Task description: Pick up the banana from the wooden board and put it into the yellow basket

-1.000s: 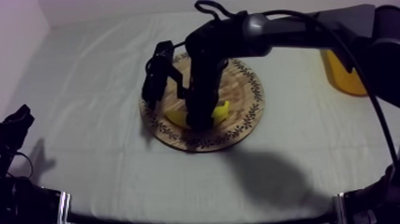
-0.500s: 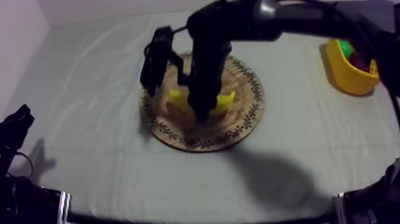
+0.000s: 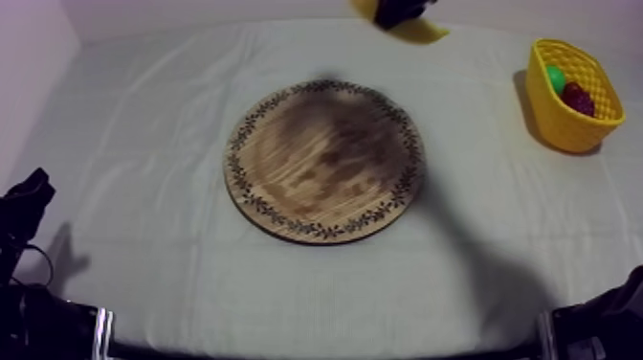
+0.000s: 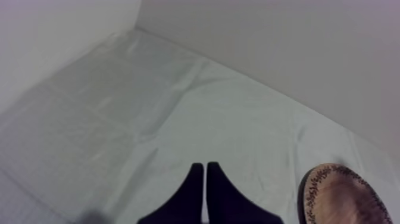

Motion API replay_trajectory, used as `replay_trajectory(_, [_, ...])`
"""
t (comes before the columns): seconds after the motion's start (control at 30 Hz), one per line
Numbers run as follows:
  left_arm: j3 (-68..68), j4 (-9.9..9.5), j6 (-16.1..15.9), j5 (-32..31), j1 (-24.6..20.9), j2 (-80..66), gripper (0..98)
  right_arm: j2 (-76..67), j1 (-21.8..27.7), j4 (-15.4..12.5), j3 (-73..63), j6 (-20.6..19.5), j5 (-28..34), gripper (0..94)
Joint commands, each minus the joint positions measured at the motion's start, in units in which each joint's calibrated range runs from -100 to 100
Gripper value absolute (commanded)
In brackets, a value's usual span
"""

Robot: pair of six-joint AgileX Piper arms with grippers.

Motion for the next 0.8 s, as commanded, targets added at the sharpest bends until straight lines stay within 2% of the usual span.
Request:
replay_trajectory(0.0, [0.0, -0.02, 0.0, 0.0, 0.0, 0.0, 0.1, -1.0, 6.0, -0.3, -1.0, -0.4, 0.3, 25.4])
replay_trajectory(0.2, [0.0, -0.02, 0.0, 0.0, 0.0, 0.0, 0.1, -1.7, 15.2, 0.2, -1.5, -2.3, 0.1, 25.6])
replay_trajectory(0.4, [0.0, -0.02, 0.0, 0.0, 0.0, 0.0, 0.1, -0.9, 22.9, 1.7, 2.1, -3.1, -3.3, 26.1])
replay_trajectory(0.67, [0.0, -0.02, 0.0, 0.0, 0.0, 0.0, 0.1, 1.2, 27.6, 3.9, 6.7, -5.4, -7.4, 26.4])
replay_trajectory(0.77, [0.0, -0.02, 0.0, 0.0, 0.0, 0.0, 0.1, 1.9, 28.5, 4.2, 7.3, -6.0, -7.9, 29.6])
